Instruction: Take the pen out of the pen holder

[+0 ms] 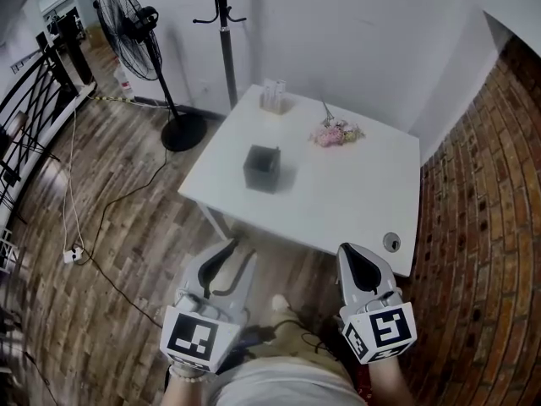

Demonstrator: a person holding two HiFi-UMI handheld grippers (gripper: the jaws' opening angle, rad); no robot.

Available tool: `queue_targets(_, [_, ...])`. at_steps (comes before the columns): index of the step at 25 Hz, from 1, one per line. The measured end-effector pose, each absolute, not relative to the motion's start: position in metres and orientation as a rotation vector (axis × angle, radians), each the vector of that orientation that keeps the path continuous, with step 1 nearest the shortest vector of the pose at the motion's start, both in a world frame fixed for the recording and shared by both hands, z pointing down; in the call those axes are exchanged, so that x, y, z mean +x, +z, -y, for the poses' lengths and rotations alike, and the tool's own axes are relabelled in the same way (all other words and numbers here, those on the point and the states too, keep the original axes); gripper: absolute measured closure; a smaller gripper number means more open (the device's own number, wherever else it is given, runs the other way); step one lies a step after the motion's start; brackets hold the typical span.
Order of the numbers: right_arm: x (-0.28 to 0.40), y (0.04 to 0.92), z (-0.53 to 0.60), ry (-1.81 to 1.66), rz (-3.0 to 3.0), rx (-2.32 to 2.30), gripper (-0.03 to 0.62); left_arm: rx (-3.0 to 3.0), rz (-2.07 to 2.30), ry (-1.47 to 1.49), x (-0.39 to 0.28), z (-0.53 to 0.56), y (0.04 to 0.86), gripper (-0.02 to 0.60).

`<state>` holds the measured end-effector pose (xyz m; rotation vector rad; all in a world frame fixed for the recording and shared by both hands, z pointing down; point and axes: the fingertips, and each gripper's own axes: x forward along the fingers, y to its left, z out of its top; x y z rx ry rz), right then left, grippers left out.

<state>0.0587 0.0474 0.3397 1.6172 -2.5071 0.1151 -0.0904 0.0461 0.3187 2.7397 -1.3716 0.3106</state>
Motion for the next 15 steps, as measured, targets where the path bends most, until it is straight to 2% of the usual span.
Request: queue_targets(15, [0.071,0.337,0.016,0.122,2.541,1.559,0.589,2.703,1.418,0.306,-0.078,0.009,0.315,0.474])
